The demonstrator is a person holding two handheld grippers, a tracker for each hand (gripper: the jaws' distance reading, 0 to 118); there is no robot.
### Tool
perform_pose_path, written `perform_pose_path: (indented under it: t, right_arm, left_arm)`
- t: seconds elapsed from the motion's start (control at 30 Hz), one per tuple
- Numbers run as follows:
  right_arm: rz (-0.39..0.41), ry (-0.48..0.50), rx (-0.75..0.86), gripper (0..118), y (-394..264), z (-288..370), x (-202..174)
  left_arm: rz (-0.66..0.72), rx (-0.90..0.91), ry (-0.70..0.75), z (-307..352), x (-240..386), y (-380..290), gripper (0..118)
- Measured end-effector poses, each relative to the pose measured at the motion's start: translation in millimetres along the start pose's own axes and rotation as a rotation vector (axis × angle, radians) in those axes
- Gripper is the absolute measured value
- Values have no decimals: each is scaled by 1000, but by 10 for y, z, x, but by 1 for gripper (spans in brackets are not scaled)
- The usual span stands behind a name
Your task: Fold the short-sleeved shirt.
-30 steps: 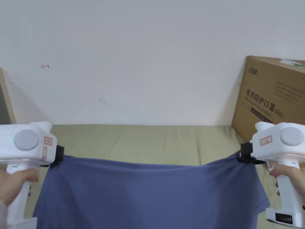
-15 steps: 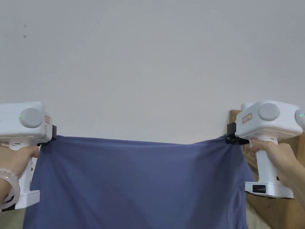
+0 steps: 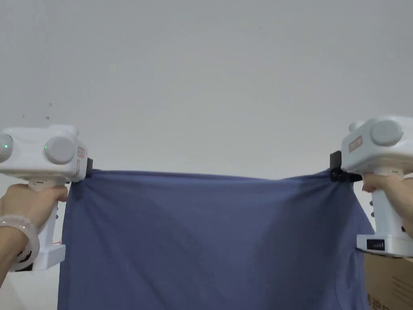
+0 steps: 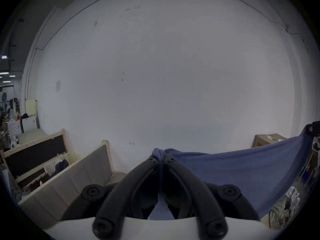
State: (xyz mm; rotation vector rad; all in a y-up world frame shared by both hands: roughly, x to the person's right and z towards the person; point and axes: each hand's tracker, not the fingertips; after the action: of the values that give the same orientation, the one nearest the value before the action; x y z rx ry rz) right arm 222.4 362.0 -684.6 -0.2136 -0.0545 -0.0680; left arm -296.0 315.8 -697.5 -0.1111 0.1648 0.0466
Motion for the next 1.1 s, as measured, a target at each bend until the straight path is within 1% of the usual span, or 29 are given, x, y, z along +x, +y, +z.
perform_pose_path:
  t: [0.07, 0.17, 0.23, 0.27, 0.37, 0.47, 0.57, 0.67, 0.7, 0.73, 0.8, 0.83, 0.9, 0.93, 0.97, 1.0, 1.07, 1.1]
  right_arm:
    - [-14, 3, 18, 3, 6, -35, 4]
    - [-11, 8, 6, 3, -151, -174, 3]
    - [-8, 19, -29, 3, -348, -323, 14]
    - [-9, 17, -50, 3, -468, -432, 21]
    - [-21, 12, -137, 3, -956, -794, 33]
    - [-9, -4, -273, 3, -1575, -1275, 65]
    - [-20, -19, -407, 3, -2345, -1766, 112]
    - [-13, -36, -573, 3, -3213, -2275, 215]
    - [6, -40, -648, 3, -3522, -2408, 241]
    - [3, -58, -702, 3, -3826, -2497, 268]
    - [-7, -59, -769, 3, -4311, -2569, 322]
    - [-28, -54, -804, 3, -4506, -2591, 351]
    - [-35, -50, -840, 3, -4751, -2592, 393]
    - [-66, -53, -860, 3, -4811, -2561, 418]
    - [-91, -36, -847, 3, -4826, -2521, 448]
    - [-92, -19, -820, 3, -4823, -2461, 474]
    - [-47, -30, -818, 3, -4792, -2316, 482]
    - [-47, -24, -813, 3, -4781, -2219, 499]
  left_arm:
    - [25, 21, -16, -64, -14, -10, 1]
    - [7, 22, -19, -236, -30, -208, 1]
    - [-23, 9, -3, -368, -15, -485, 1]
    - [-47, -30, -1, -459, -14, -641, 1]
    - [-48, -124, -15, -724, 7, -1223, 1]
    - [-90, -231, 7, -1061, 80, -1898, 1]
    - [-107, -359, 8, -1371, 173, -2694, 1]
    - [-133, -503, 11, -1604, 244, -3593, 1]
    - [-146, -561, 5, -1651, 255, -3883, 1]
    - [-146, -615, 13, -1696, 263, -4169, 1]
    - [-144, -697, 5, -1724, 252, -4606, 1]
    - [-151, -730, 14, -1707, 232, -4786, 1]
    - [-157, -745, 15, -1645, 184, -5006, 1]
    - [-161, -767, 14, -1614, 153, -5077, 1]
    - [-157, -760, 17, -1528, 111, -5081, 1]
    - [-150, -753, 15, -1448, 66, -5097, 1]
    - [-117, -751, 2, -1307, -5, -5074, 1]
    - [-100, -751, -4, -1226, -57, -5030, 1]
